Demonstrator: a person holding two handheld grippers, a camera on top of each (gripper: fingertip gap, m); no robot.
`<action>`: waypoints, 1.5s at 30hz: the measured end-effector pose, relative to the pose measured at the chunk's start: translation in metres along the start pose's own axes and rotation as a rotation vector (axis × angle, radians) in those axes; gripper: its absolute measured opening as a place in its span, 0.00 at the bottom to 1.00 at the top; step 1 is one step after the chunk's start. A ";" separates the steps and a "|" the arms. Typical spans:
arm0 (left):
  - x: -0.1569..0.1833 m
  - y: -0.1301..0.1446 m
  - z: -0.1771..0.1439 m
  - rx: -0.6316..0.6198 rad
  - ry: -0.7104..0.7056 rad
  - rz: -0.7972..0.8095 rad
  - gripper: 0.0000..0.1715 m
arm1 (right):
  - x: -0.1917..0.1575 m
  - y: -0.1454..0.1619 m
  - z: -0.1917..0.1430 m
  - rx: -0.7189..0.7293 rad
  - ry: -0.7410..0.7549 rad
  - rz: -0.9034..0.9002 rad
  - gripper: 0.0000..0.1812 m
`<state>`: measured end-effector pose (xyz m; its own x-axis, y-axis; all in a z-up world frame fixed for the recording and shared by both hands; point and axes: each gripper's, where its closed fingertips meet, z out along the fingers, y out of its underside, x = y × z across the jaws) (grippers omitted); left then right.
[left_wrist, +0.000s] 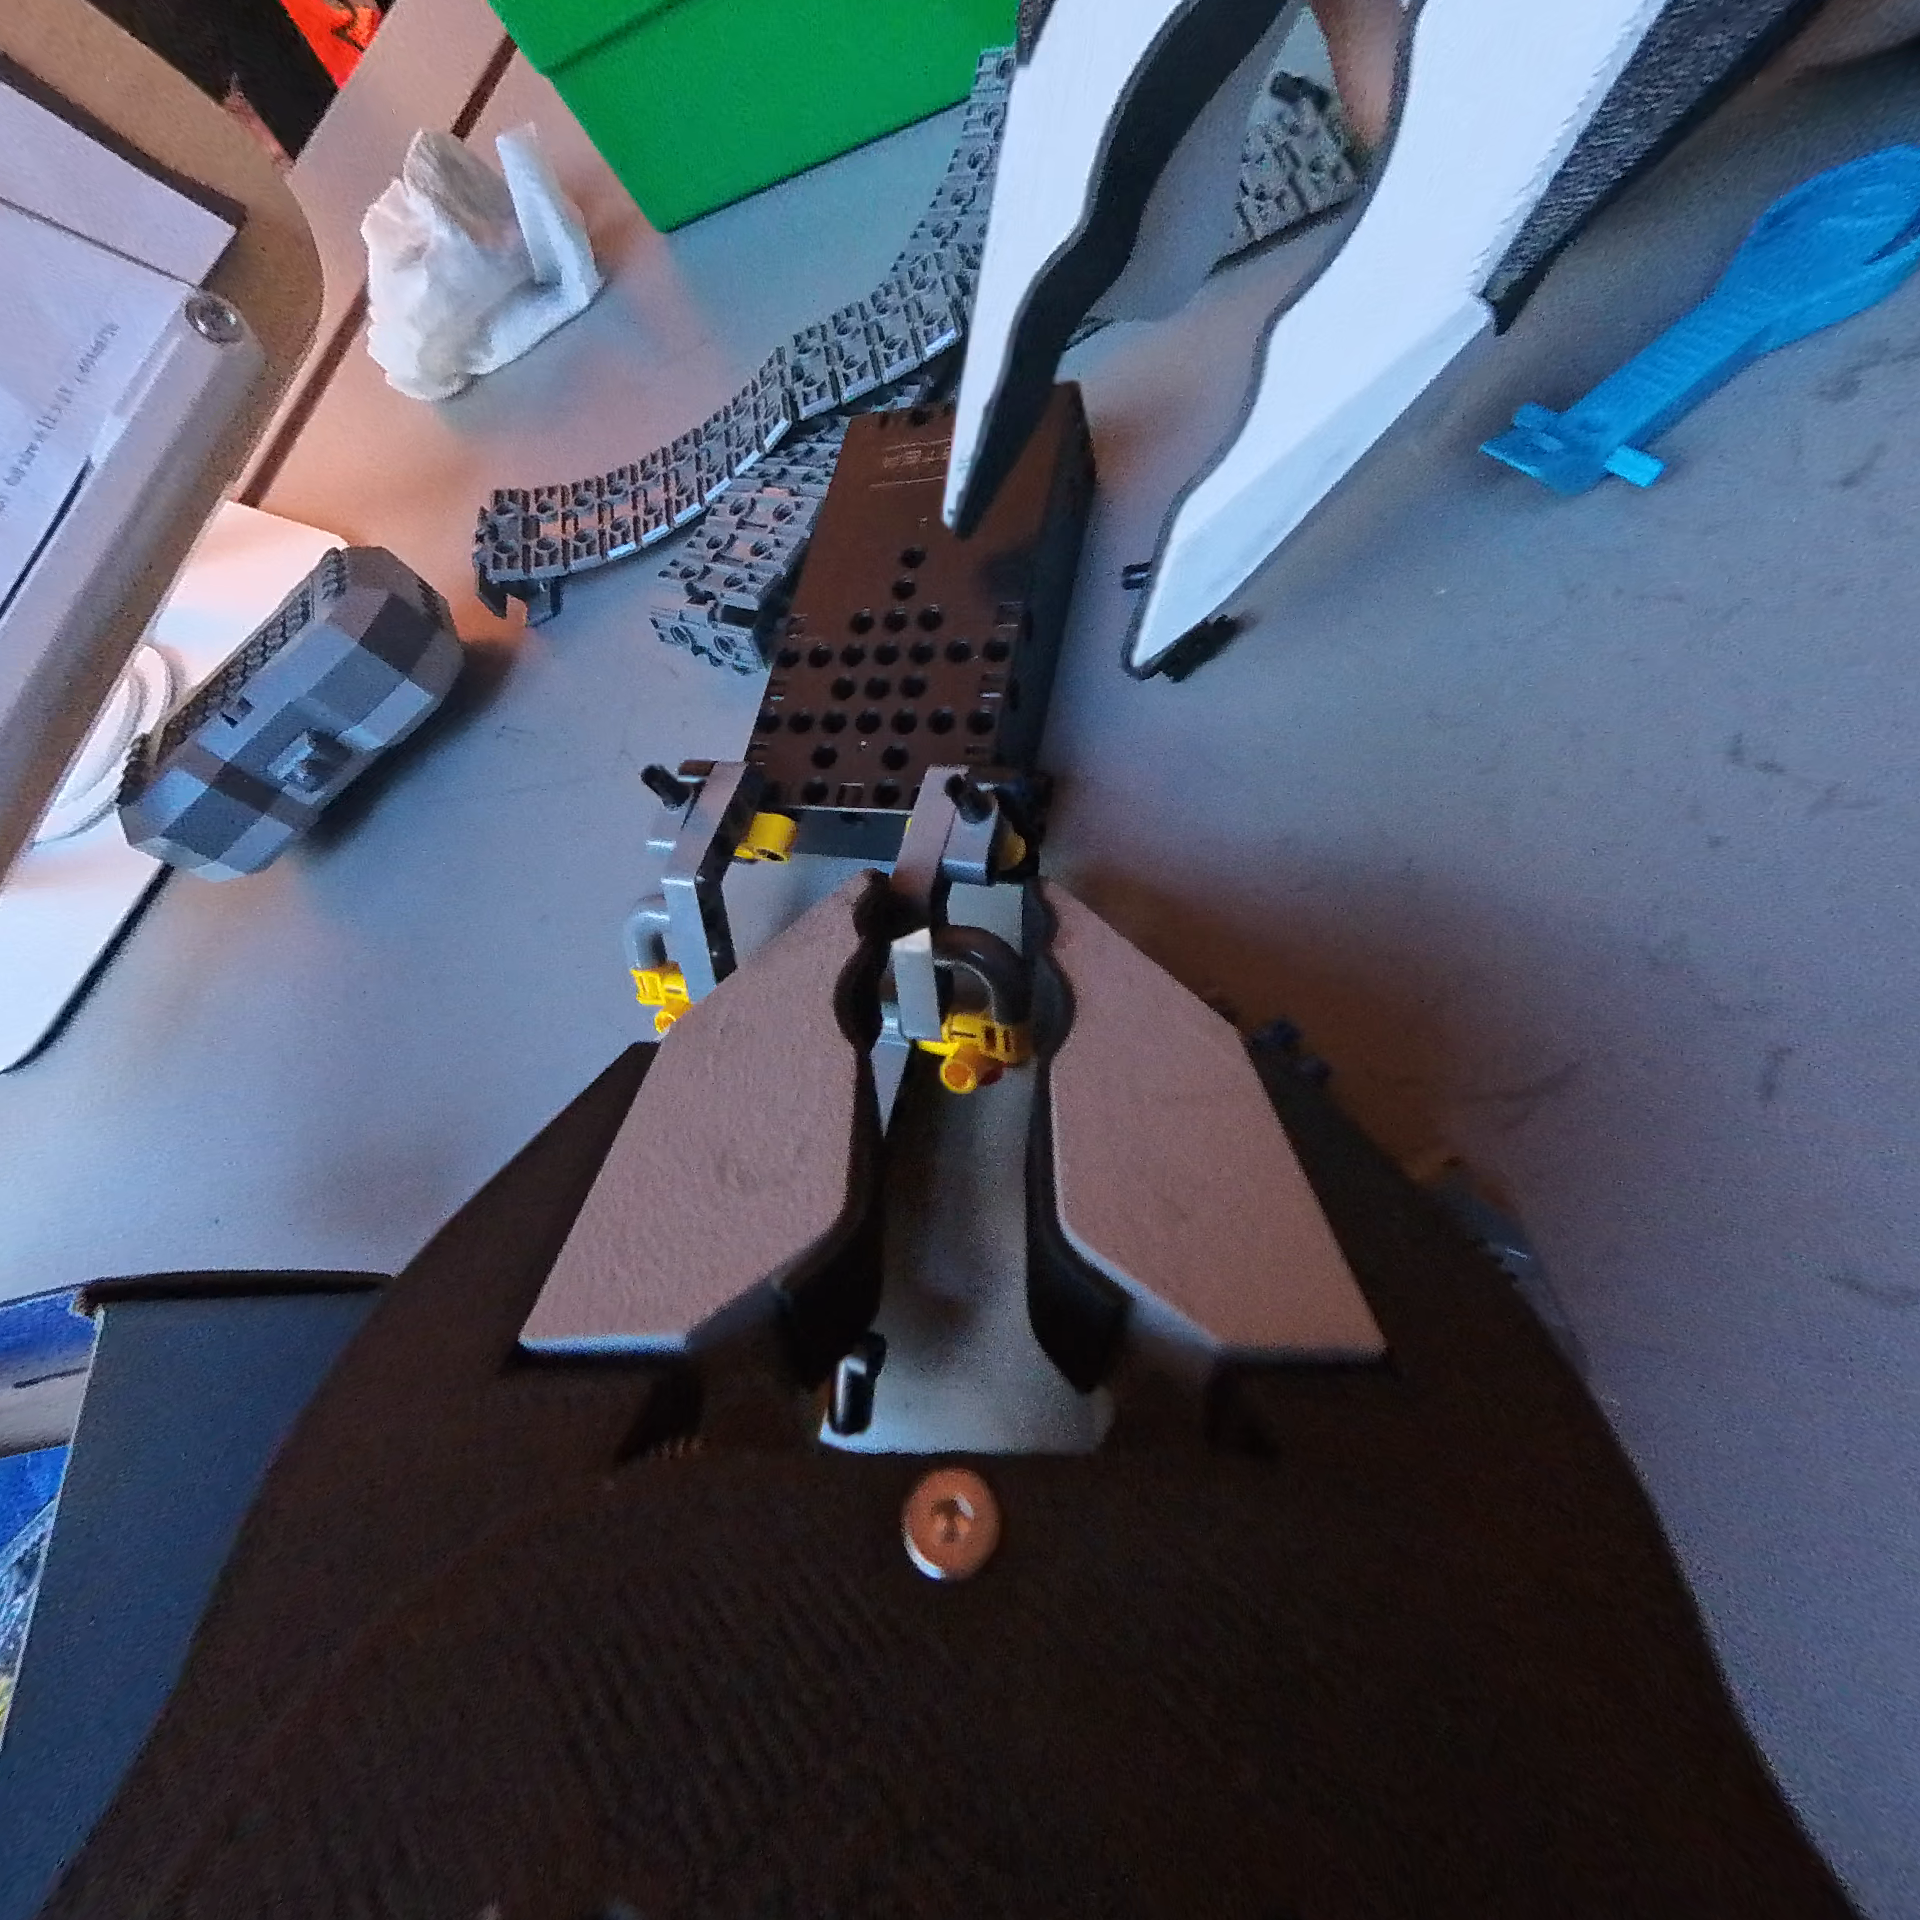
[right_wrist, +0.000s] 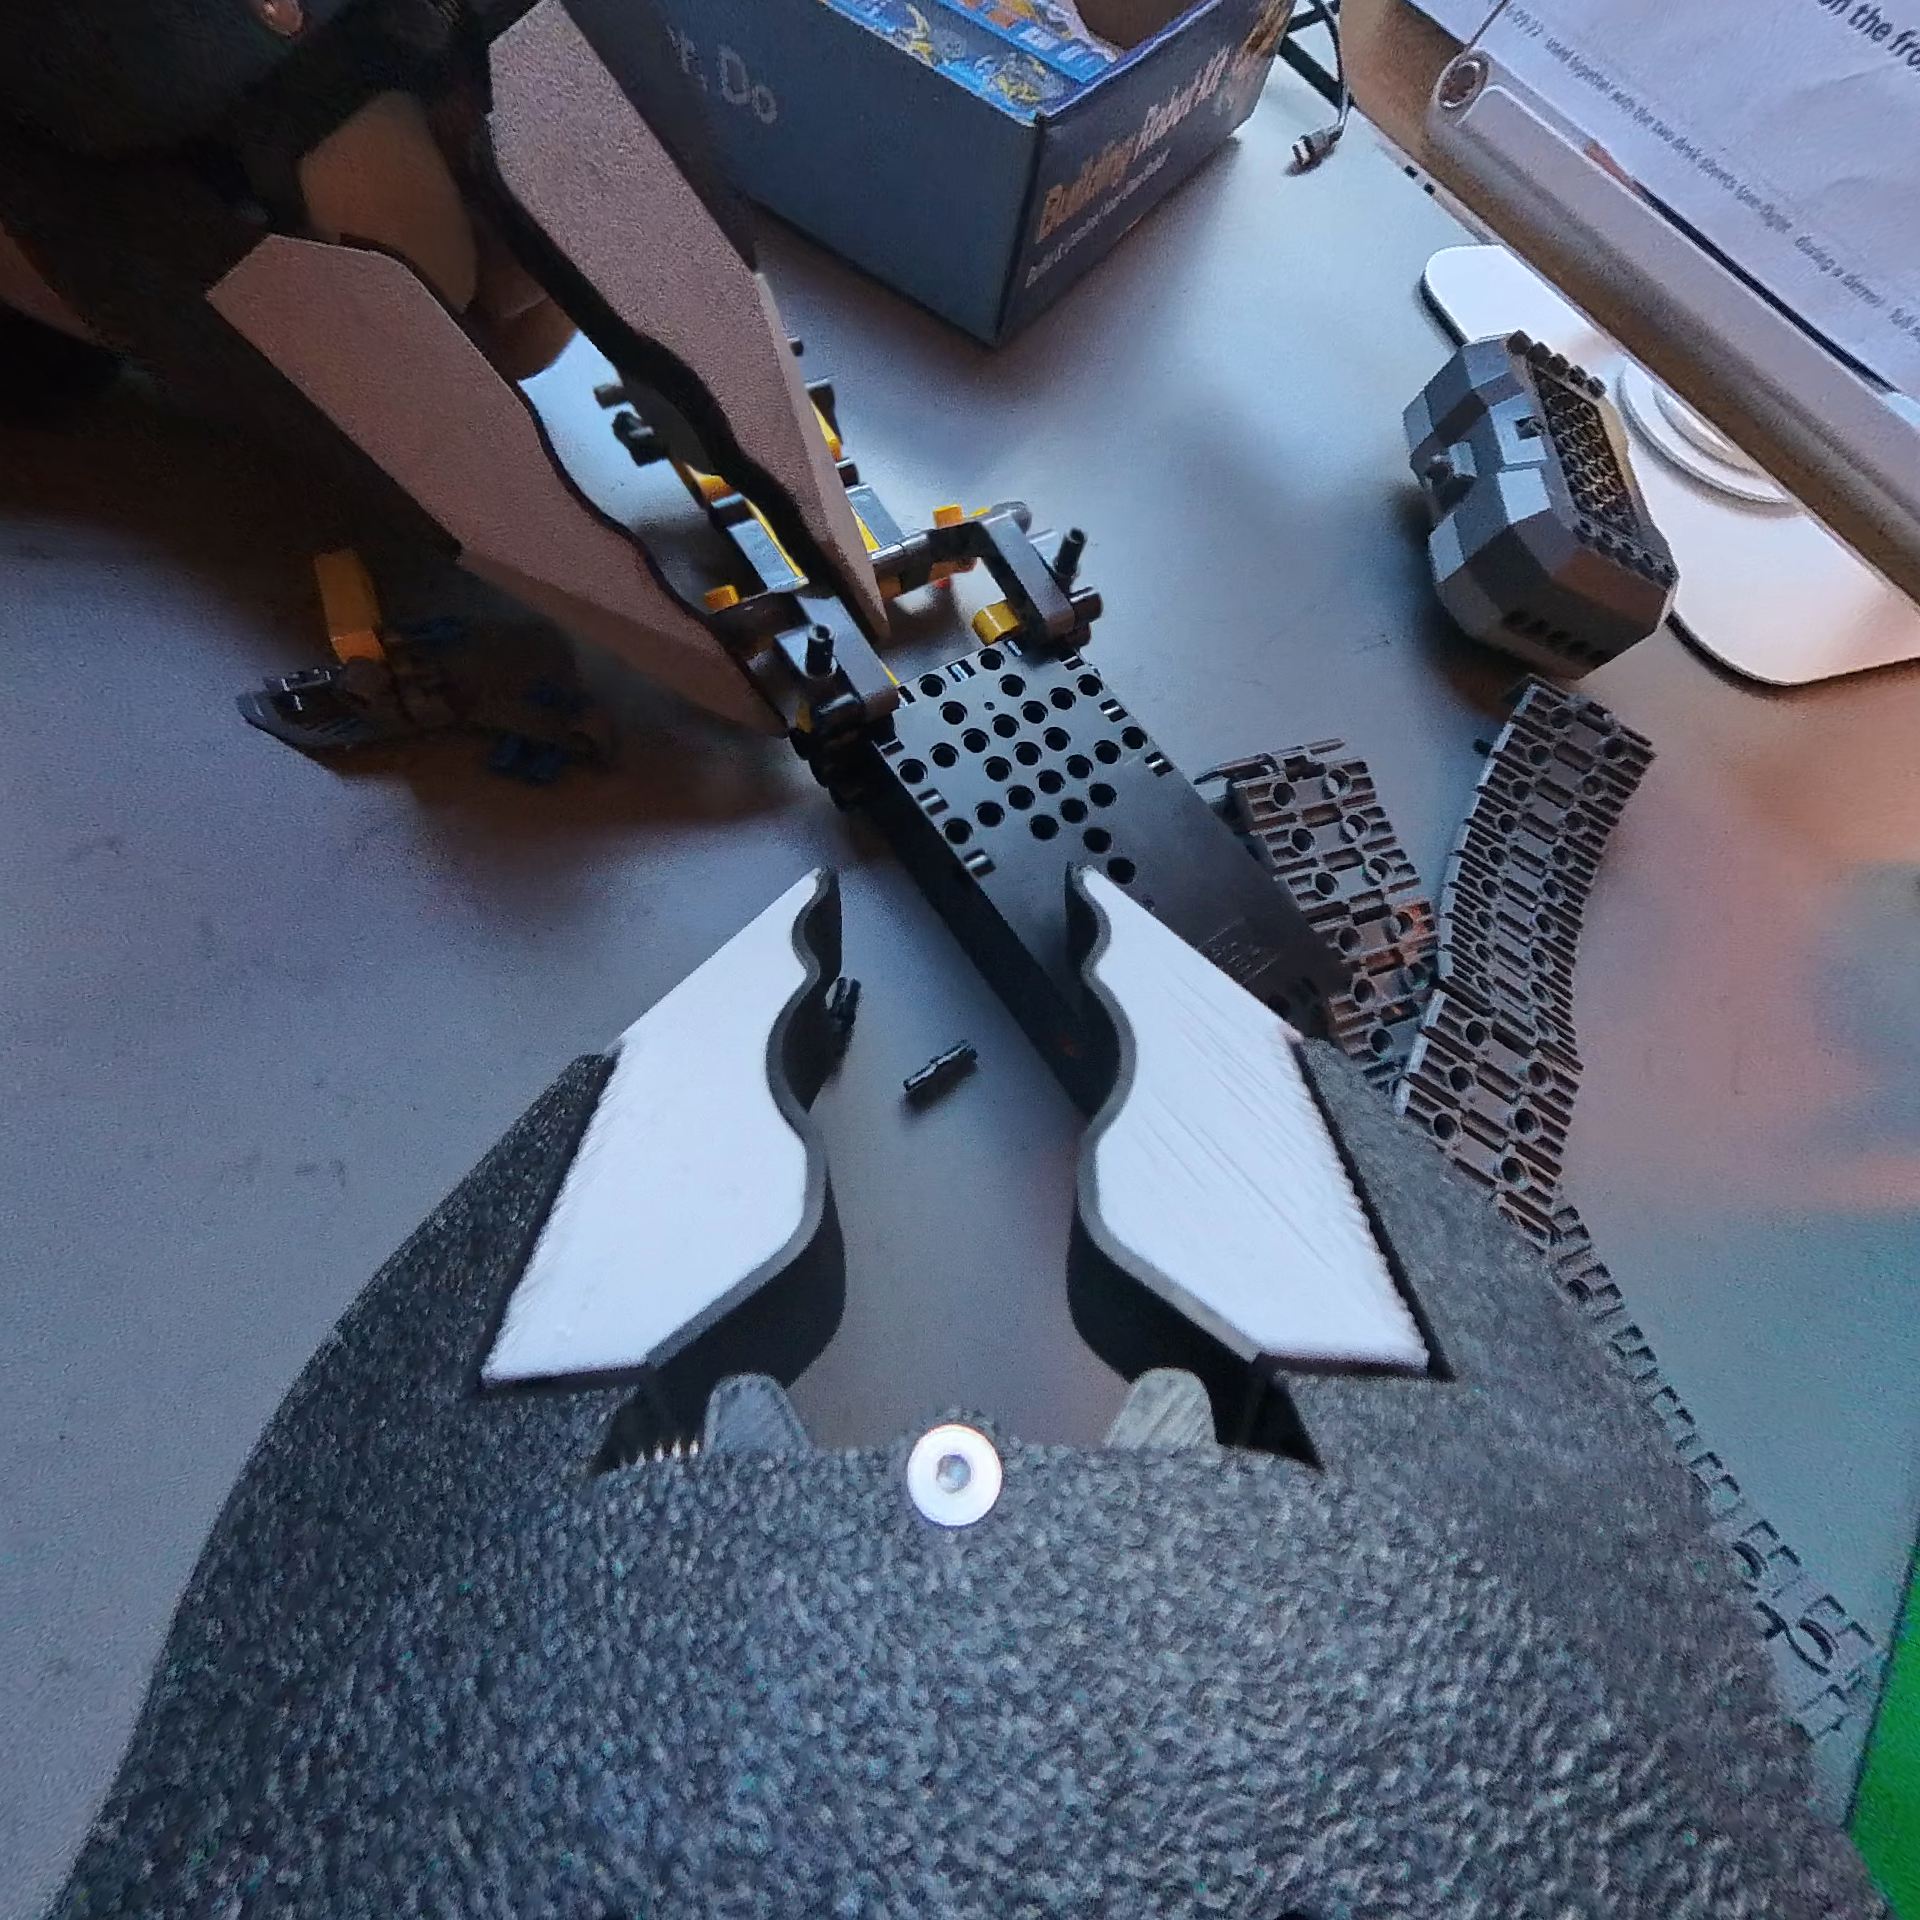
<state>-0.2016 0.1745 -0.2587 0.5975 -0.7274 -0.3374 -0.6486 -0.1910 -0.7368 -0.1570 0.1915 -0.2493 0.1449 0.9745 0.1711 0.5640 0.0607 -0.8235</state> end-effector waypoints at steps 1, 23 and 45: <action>0.001 0.000 0.000 0.003 0.002 0.006 0.13 | 0.000 0.000 0.000 0.002 -0.001 -0.001 0.22; -0.004 -0.025 -0.023 0.224 0.252 -0.535 0.11 | -0.013 -0.016 -0.006 0.084 0.183 -0.343 0.26; -0.035 -0.040 -0.057 0.556 0.447 -0.839 0.00 | 0.006 0.004 0.000 -0.058 0.315 -0.431 0.18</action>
<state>-0.2234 0.1699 -0.1844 0.4513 -0.6996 0.5540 0.2536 -0.4947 -0.8312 -0.1538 0.1973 -0.2512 0.1219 0.7513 0.6486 0.6686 0.4208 -0.6131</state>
